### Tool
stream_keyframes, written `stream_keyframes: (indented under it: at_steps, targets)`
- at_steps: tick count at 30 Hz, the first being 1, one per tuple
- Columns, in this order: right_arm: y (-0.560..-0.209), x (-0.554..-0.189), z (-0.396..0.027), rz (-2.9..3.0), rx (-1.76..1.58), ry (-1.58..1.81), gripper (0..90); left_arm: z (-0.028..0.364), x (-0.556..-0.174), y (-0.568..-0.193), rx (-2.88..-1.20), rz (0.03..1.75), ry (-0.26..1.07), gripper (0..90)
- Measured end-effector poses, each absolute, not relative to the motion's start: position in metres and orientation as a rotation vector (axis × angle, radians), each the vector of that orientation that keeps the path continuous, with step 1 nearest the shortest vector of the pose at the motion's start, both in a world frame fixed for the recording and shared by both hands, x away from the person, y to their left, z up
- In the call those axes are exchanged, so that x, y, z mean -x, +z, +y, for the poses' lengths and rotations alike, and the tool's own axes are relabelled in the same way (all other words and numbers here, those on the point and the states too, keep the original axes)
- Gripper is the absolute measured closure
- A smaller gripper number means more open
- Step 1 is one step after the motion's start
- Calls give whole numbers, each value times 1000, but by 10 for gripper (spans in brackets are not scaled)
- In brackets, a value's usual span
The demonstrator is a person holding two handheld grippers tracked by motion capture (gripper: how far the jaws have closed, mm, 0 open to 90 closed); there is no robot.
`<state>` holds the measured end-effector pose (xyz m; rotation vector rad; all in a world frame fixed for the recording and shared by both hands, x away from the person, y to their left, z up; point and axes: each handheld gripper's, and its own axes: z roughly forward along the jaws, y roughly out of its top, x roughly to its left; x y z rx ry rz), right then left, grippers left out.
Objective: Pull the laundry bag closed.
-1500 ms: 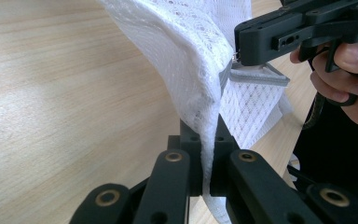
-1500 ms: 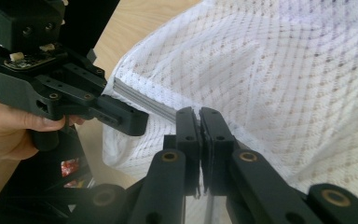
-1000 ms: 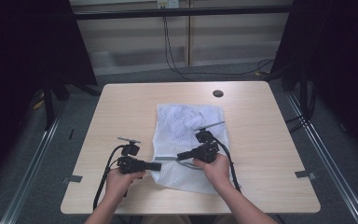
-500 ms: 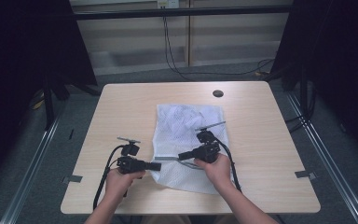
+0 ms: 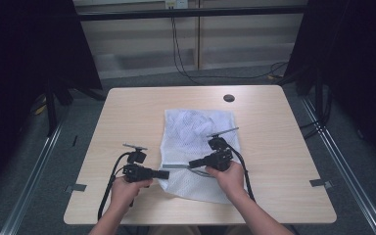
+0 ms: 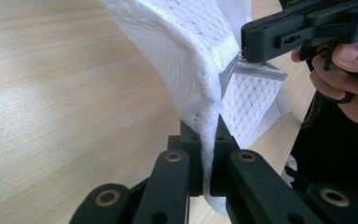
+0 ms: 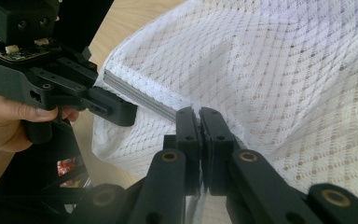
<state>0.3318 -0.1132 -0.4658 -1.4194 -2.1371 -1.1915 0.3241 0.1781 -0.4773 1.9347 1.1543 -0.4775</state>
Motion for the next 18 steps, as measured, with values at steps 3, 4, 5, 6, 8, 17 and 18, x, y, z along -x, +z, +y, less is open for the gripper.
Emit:
stream_keyframes:
  at_steps: [3, 4, 5, 6, 8, 17, 18]
  targets:
    - [-466, -332, -113, -2142, 1416, -1191, 869, 178, -324, -477, -1933, 1155, -480, 889]
    - [-466, -332, -114, -2142, 1418, -1190, 869, 177, -324, -477, -1930, 1160, -482, 889]
    - [-466, -332, -114, -2145, 1416, -1190, 869, 177, -323, -477, -1921, 1166, -492, 889]
    - [-466, -332, -114, -2145, 1415, -1190, 869, 177, -323, -477, -1922, 1167, -492, 889]
    - [-466, -332, -114, -2140, 1416, -1188, 869, 177, -324, -477, -1927, 1164, -484, 889]
    - [-466, -331, -115, -2139, 1413, -1191, 870, 177, -324, -477, -1924, 1164, -485, 889]
    - [-466, -331, -115, -2139, 1412, -1193, 870, 177, -324, -478, -1921, 1166, -491, 889]
